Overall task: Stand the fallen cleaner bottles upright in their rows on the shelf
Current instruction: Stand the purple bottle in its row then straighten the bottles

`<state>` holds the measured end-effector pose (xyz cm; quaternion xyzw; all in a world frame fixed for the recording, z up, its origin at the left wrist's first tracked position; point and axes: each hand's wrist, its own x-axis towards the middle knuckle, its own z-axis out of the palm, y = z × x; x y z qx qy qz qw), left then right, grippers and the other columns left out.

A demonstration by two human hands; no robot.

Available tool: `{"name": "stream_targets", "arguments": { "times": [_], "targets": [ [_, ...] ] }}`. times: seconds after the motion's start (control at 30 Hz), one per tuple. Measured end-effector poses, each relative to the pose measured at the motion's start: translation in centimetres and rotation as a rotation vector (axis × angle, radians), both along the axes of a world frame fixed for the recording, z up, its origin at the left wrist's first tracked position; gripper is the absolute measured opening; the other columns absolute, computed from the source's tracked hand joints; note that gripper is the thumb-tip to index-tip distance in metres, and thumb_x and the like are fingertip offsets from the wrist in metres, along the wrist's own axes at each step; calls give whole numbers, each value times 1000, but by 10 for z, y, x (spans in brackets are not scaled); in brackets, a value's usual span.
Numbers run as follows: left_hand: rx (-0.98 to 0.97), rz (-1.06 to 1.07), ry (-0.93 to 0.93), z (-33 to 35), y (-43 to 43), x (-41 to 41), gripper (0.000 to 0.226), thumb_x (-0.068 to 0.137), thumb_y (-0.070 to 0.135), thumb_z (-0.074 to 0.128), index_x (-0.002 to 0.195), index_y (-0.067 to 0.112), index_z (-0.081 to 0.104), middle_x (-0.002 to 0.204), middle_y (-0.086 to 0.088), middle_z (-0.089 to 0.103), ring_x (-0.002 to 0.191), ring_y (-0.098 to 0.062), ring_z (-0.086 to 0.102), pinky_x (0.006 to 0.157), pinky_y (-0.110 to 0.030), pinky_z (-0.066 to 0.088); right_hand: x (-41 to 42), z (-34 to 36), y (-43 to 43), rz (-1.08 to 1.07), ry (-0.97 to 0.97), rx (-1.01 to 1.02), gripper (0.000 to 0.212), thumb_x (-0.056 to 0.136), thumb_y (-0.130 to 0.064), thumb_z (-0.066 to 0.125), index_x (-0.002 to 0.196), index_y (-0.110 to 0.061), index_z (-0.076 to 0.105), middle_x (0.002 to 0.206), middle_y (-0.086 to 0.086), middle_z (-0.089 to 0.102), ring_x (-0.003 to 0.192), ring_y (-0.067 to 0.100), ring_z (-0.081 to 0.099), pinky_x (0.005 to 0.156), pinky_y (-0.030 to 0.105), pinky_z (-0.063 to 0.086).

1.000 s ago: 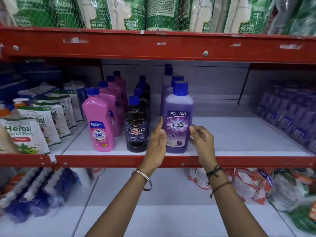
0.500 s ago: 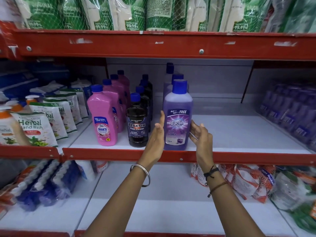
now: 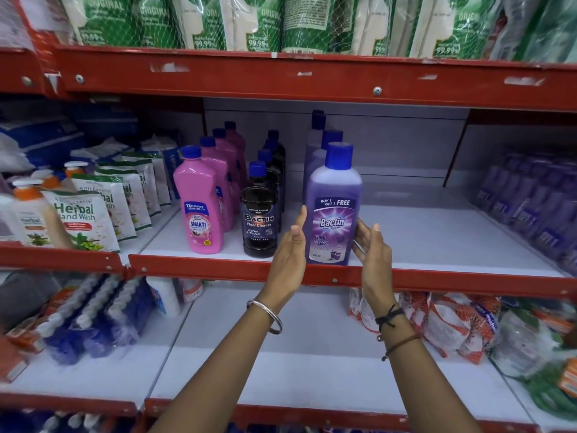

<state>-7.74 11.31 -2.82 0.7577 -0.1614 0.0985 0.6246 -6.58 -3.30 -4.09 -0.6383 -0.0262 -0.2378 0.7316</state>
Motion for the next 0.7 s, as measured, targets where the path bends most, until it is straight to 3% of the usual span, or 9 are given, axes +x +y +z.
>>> {"name": "stream_targets", "arguments": {
  "times": [0.13,0.23,0.3,0.4,0.53,0.63,0.7],
  "targets": [
    [-245,282,-158,-7,15,-4,65,73,84,16,126,54,39,142,16,43,125,15,37,109,-21,31,-18,-1,20,-278,-132,-50,46,96,-39,29,129,-15,51,126,-6,52,112,-12,48,86,3,42],
    [-299,405,-196,-1,39,5,80,74,83,12,138,41,34,142,22,33,122,25,28,101,-4,23,-31,-3,43,-261,-349,-126,50,92,-37,29,123,-8,55,122,-2,57,115,-7,51,90,9,43],
    [-260,404,-150,1,53,15,92,68,87,9,144,37,27,142,24,26,130,15,24,106,-10,19,-30,2,63,-60,-332,-172,46,92,-42,29,124,-22,56,128,0,60,122,7,53,99,20,44],
    [-151,333,-112,2,70,26,100,63,90,6,147,36,20,143,26,20,134,5,18,112,-23,15,-15,9,98,167,-162,-224,51,90,-52,27,134,-32,43,145,-2,47,133,5,43,112,25,34],
    [-52,201,-79,1,87,32,93,65,88,7,146,43,16,146,25,21,137,2,20,118,-32,19,10,12,123,180,-1,-235,49,100,-39,21,144,-23,30,151,-6,35,132,-2,29,109,12,23],
    [-17,121,-56,1,93,31,81,67,87,8,141,55,14,152,20,21,143,-10,22,119,-45,22,24,7,127,171,-1,-147,46,100,-38,22,142,-24,36,144,-3,45,130,6,41,107,23,33],
    [-5,81,-49,3,91,30,79,65,88,9,138,58,13,152,20,21,144,-14,23,118,-48,25,27,3,122,136,-33,-123,45,99,-37,23,139,-24,40,136,-8,49,124,6,47,101,15,38]
  ]
}}
